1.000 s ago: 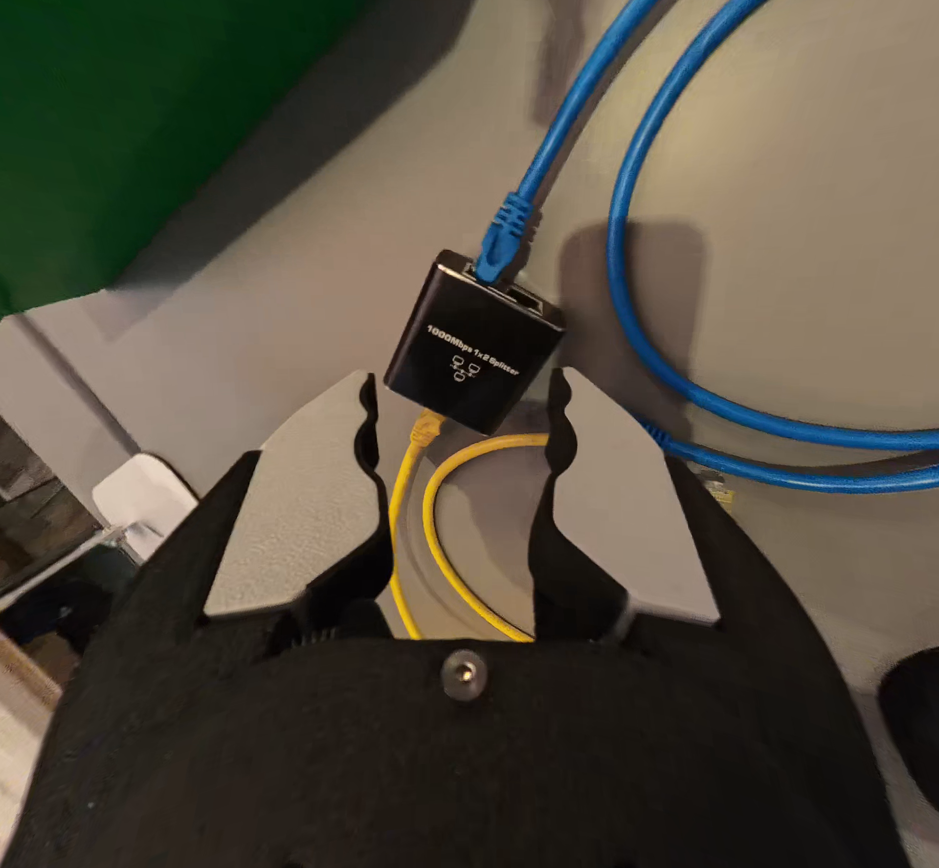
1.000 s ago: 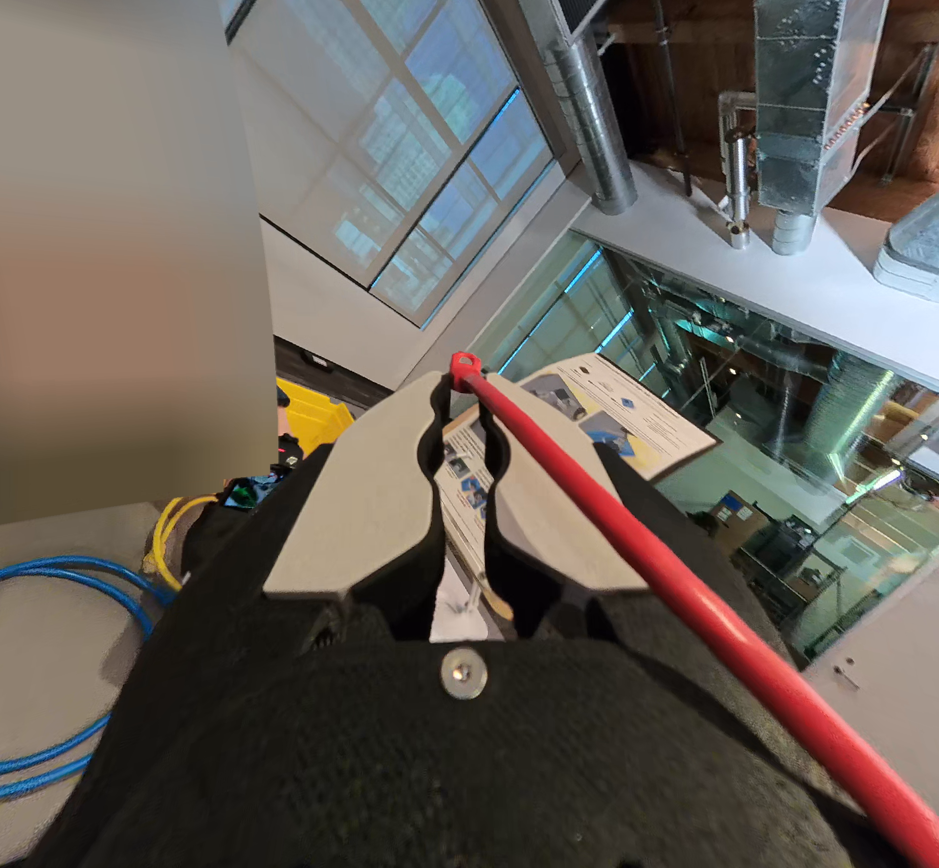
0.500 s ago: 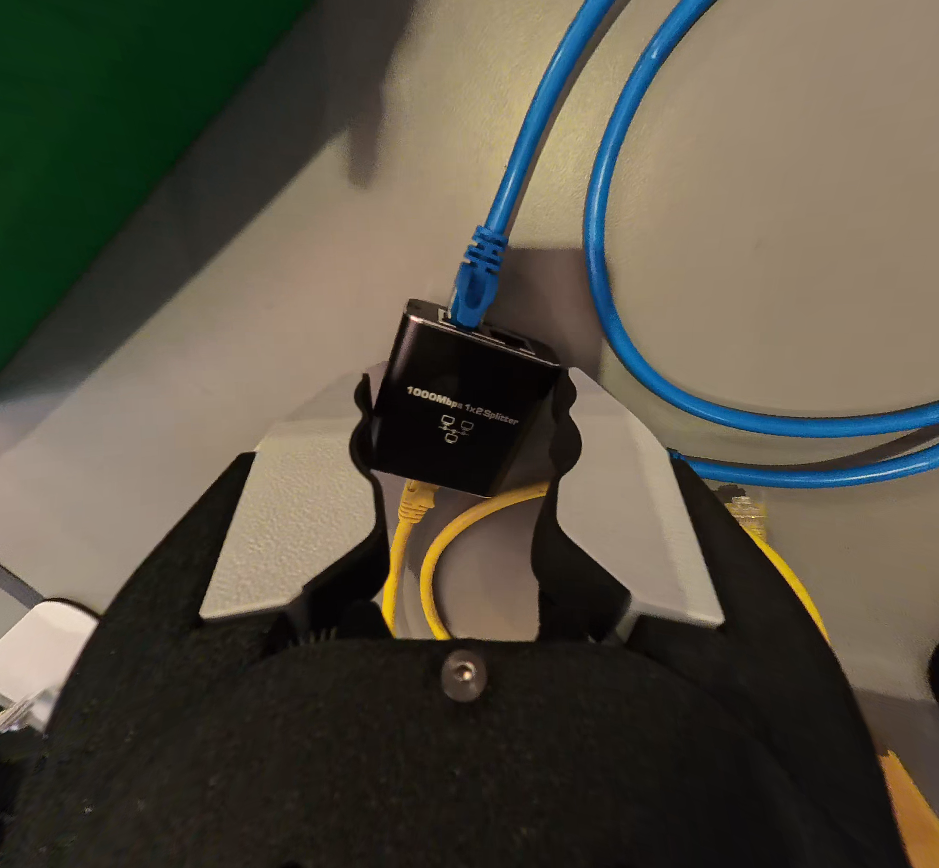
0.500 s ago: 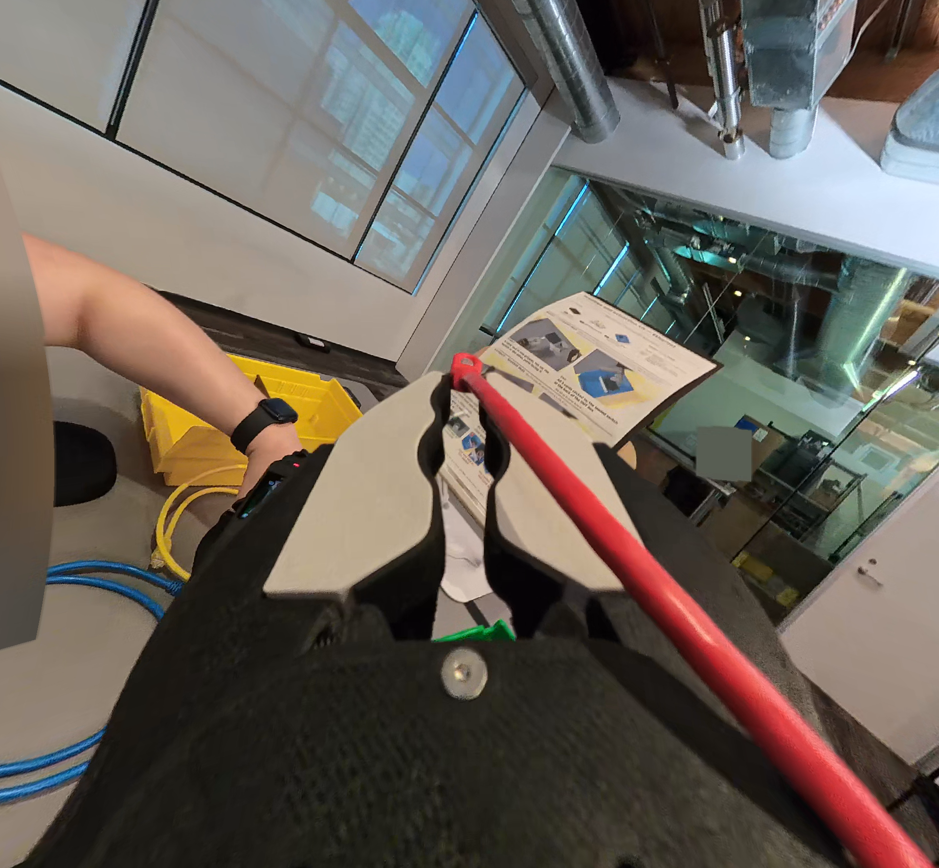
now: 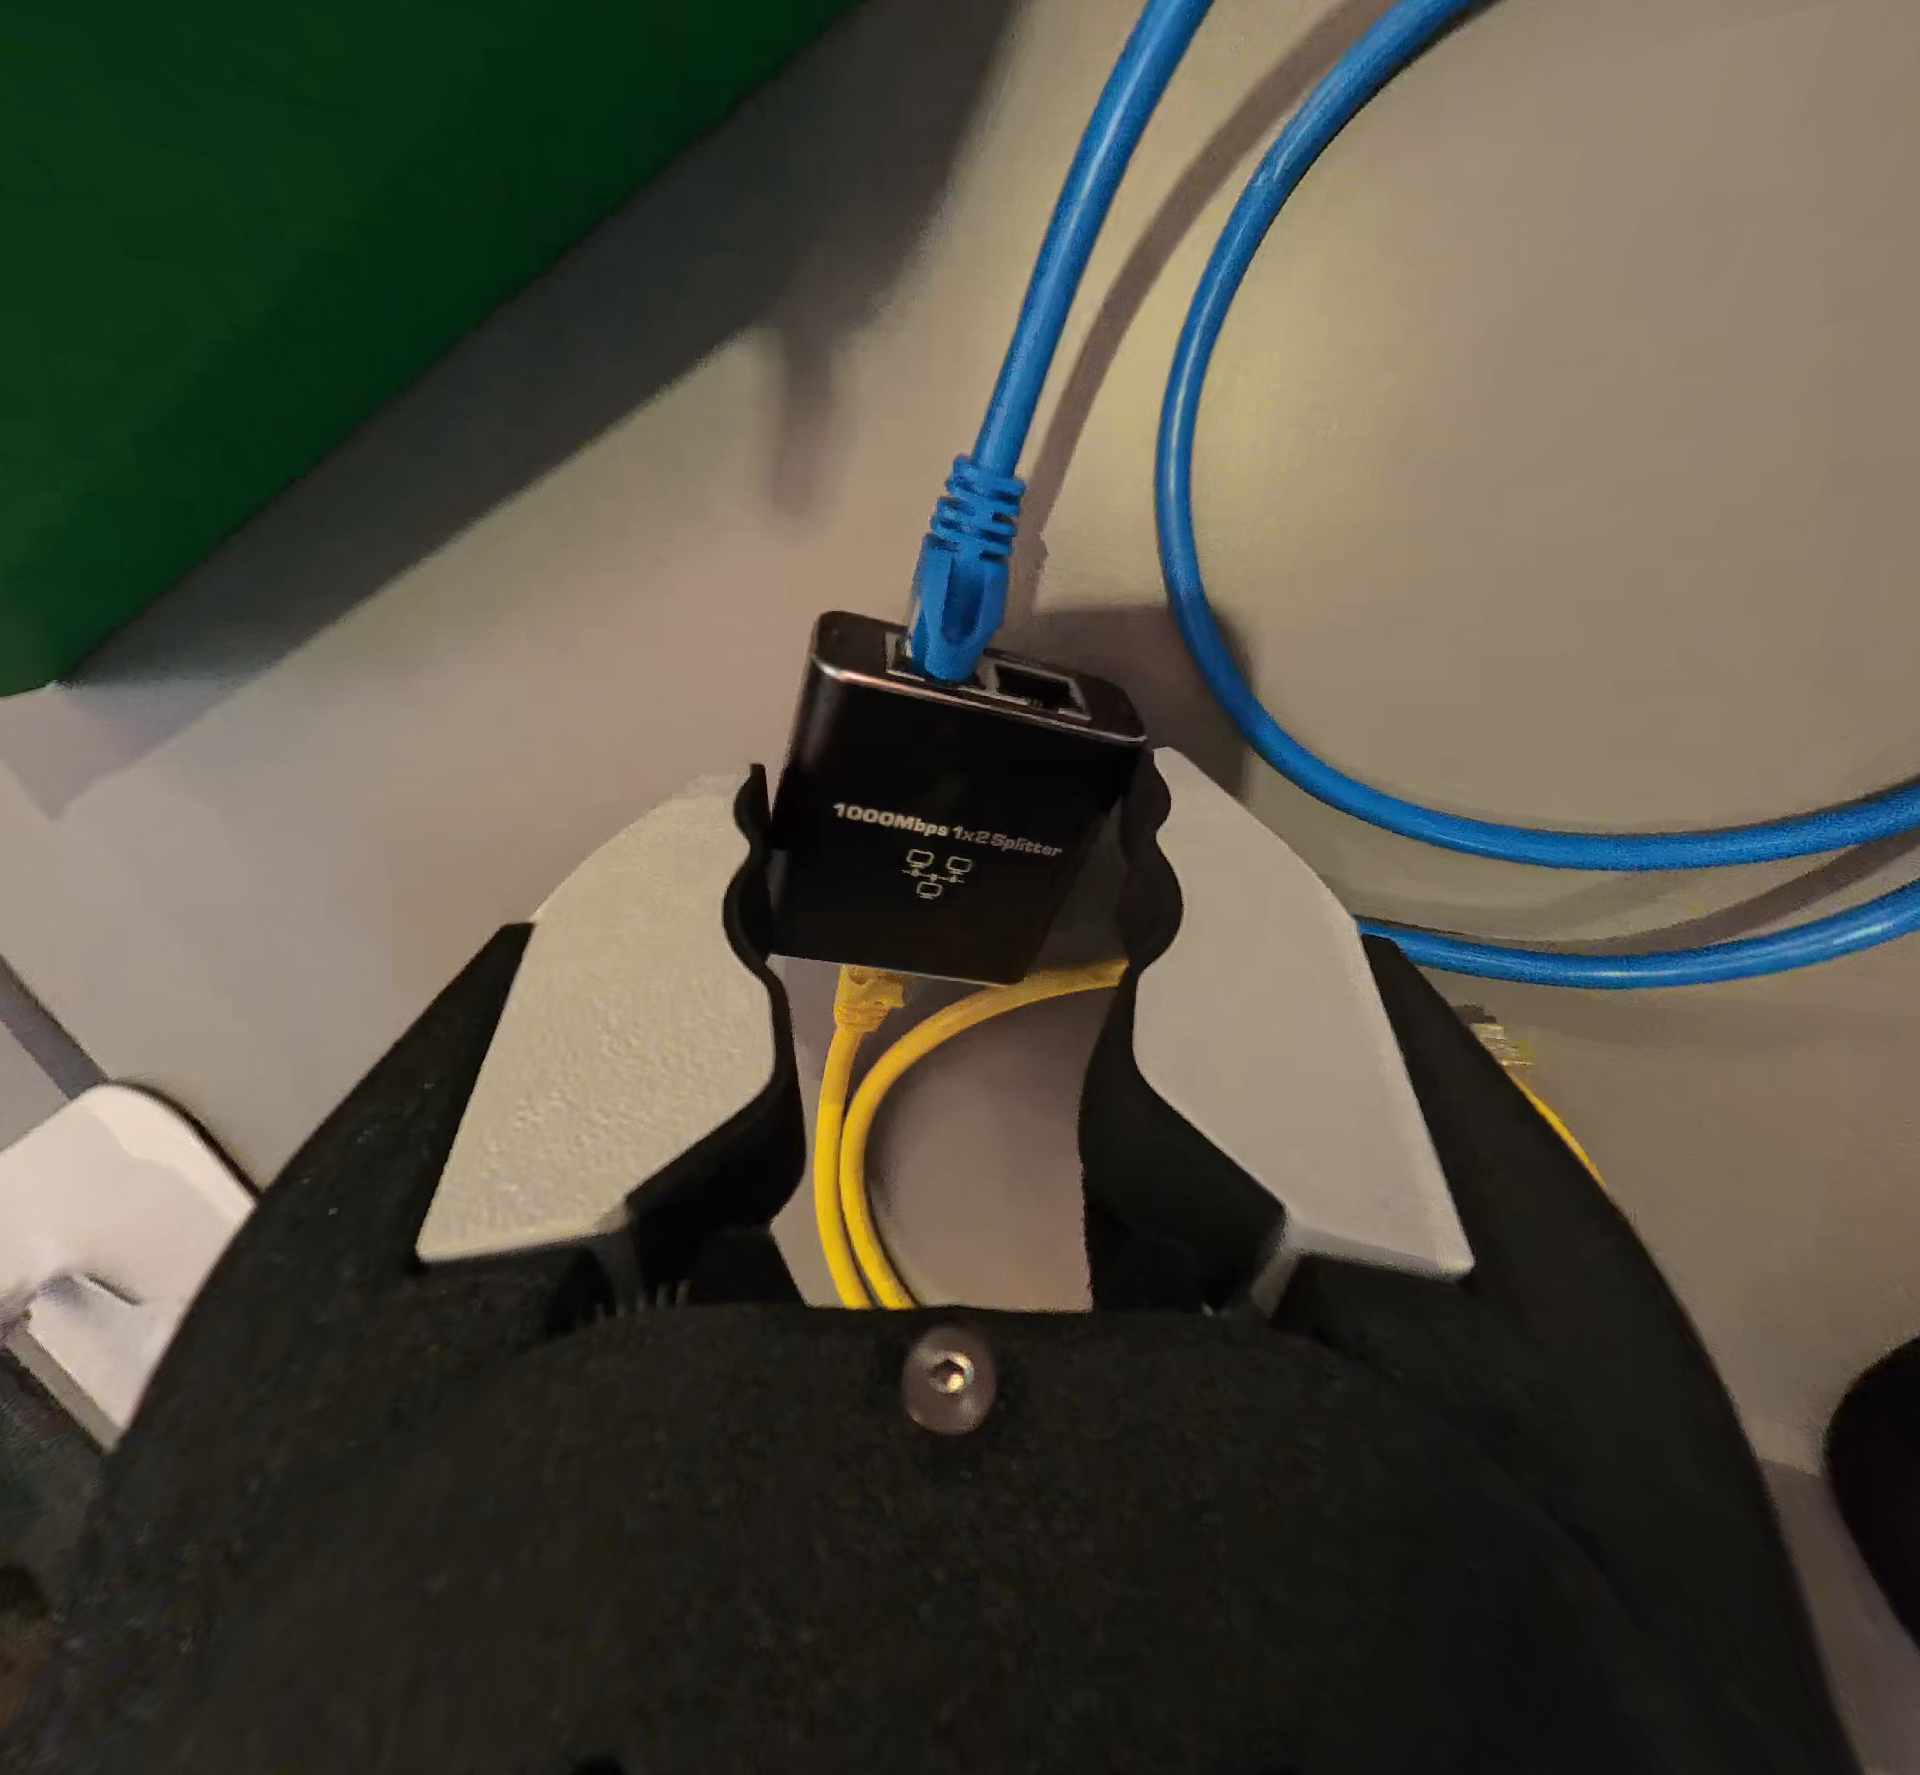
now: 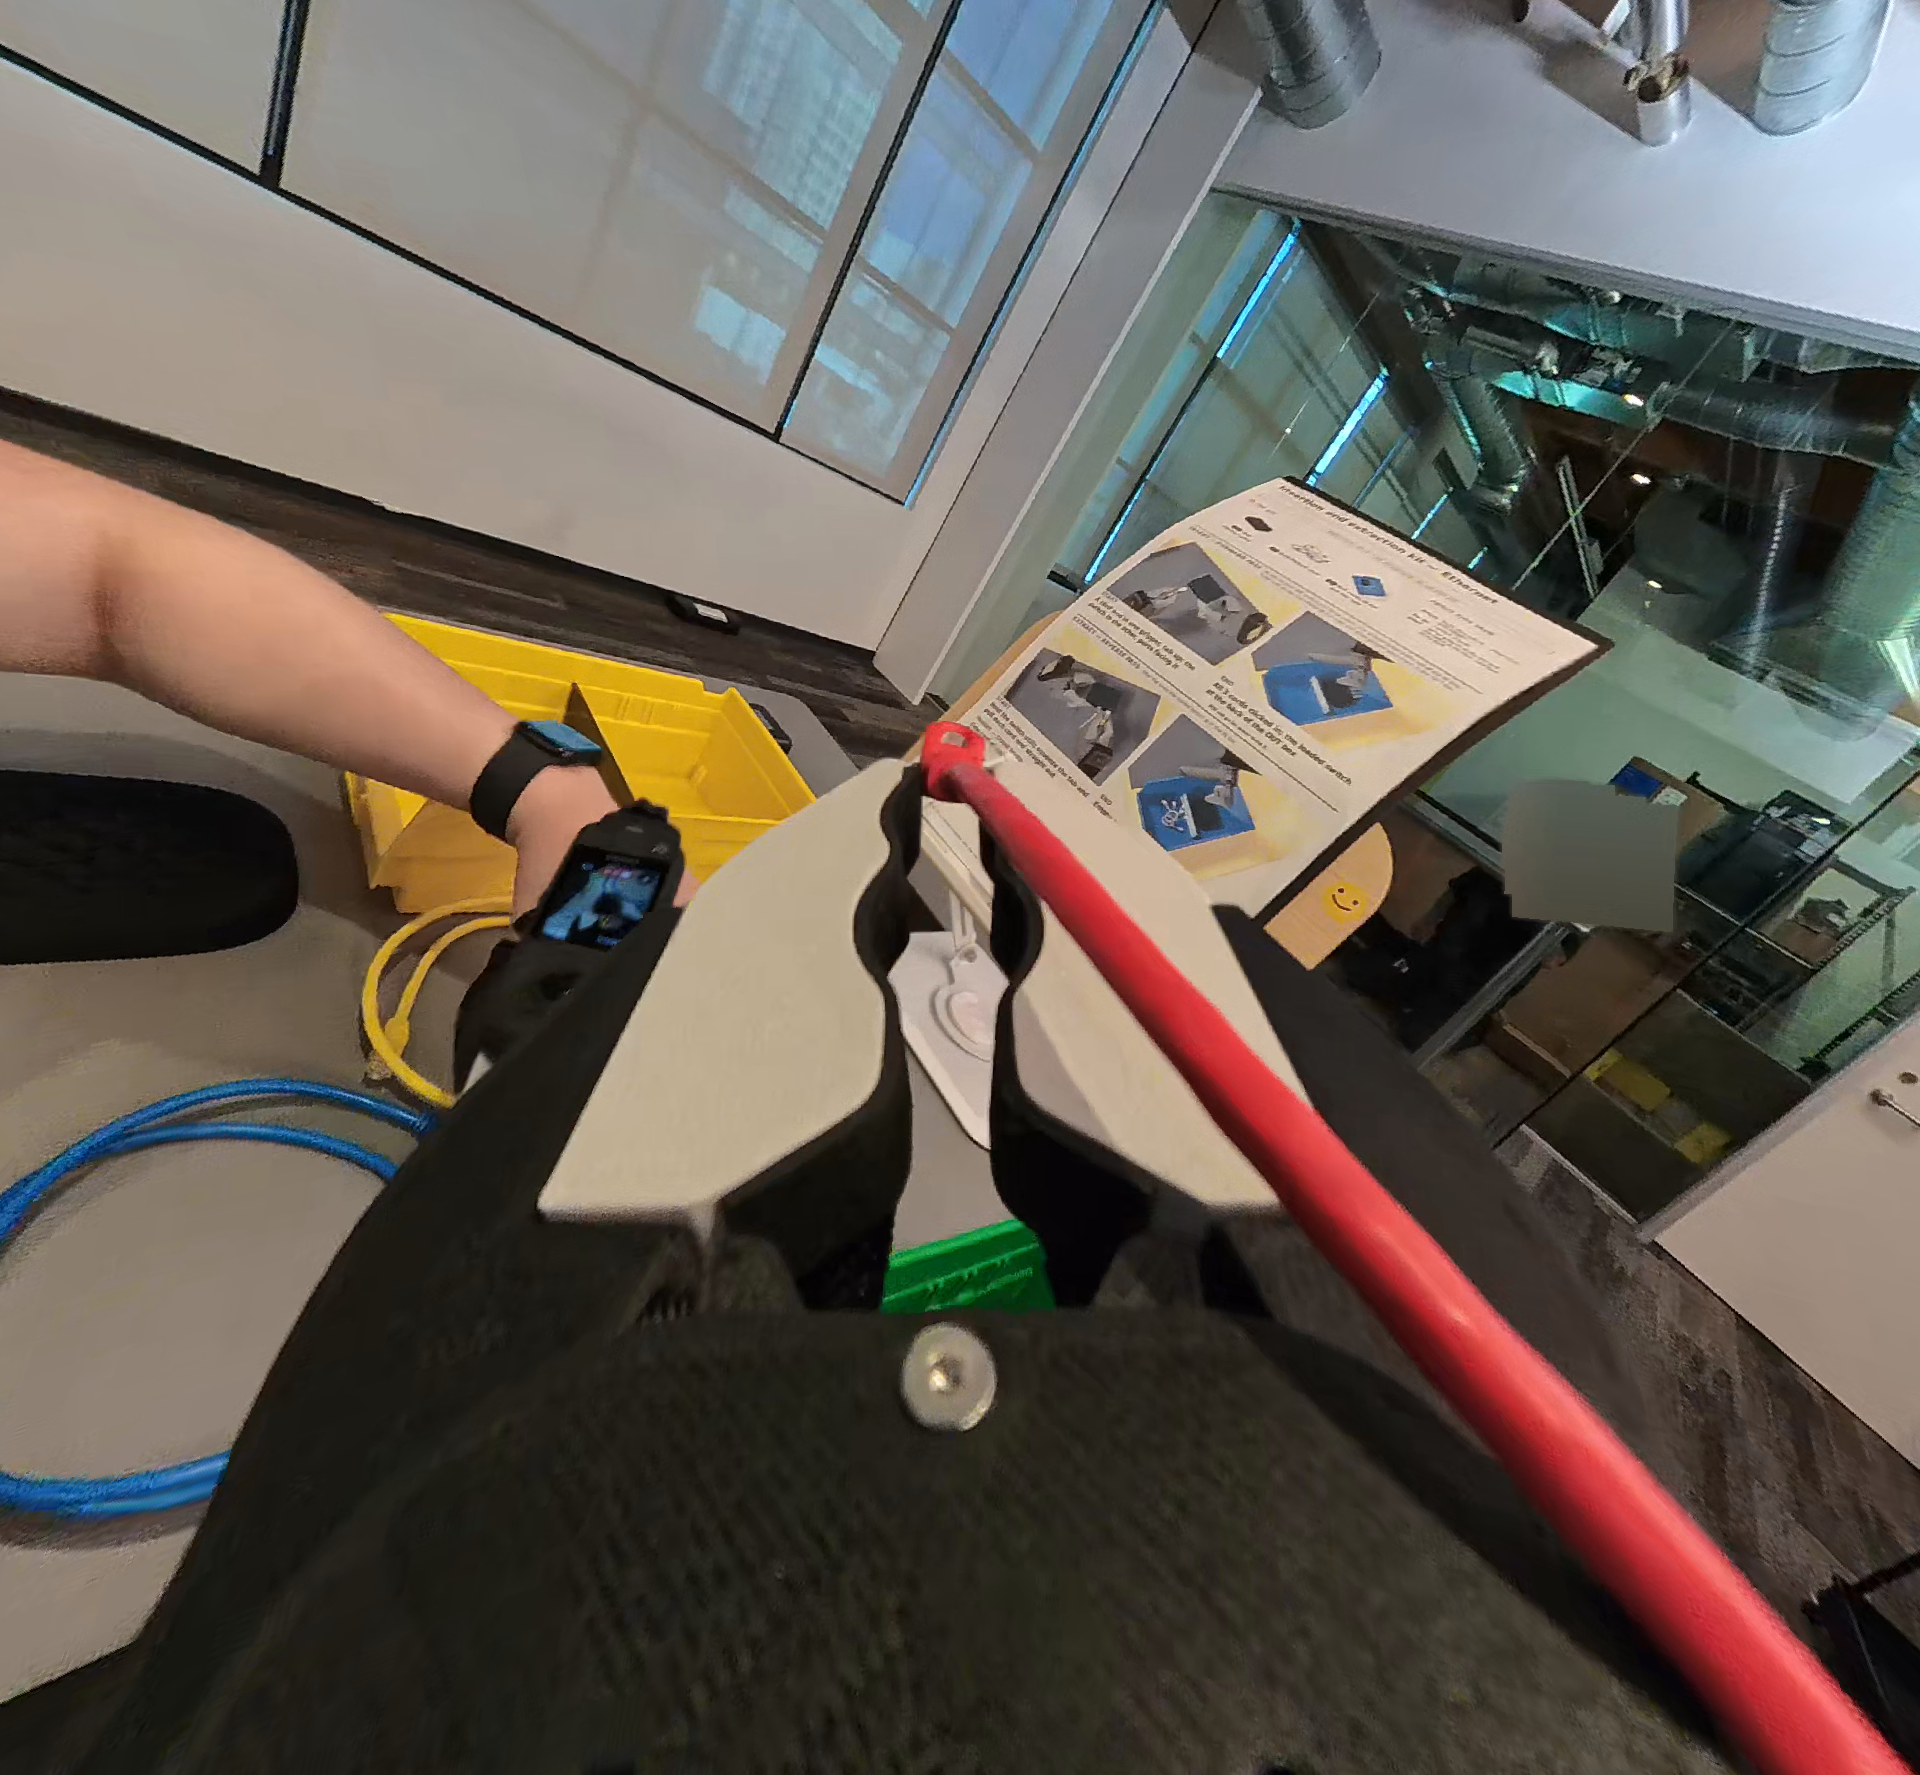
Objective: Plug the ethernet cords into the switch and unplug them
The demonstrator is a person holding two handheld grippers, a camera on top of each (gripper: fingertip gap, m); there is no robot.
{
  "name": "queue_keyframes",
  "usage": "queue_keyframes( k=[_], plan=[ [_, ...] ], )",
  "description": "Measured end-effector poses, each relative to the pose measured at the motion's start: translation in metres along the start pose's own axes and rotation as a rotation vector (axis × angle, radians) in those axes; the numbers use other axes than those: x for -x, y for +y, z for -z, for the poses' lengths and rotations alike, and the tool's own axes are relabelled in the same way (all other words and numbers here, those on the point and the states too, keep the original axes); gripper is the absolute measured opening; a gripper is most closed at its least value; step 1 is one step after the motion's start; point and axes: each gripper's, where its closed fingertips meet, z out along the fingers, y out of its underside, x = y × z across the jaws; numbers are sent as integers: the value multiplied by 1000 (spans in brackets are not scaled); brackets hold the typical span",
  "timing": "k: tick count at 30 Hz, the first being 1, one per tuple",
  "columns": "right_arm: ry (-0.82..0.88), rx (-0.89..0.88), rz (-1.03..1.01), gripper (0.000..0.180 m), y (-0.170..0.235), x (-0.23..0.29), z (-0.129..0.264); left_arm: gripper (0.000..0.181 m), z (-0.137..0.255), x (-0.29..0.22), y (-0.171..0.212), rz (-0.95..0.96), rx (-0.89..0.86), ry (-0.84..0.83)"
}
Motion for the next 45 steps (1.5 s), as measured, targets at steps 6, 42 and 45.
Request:
queue_keyframes(
  k=[6,42,45],
  plan=[
    [-56,-43,13,11,-5,9,-9,64,61,15,-18,137,-230,-174],
    [-478,-36,354,11,16,137,-104,62,225,-8,-26,239,-788,-482],
    [-471,27,400,12,27,139,-109,62,221,-8,-27,240,-775,-470]
  ],
)
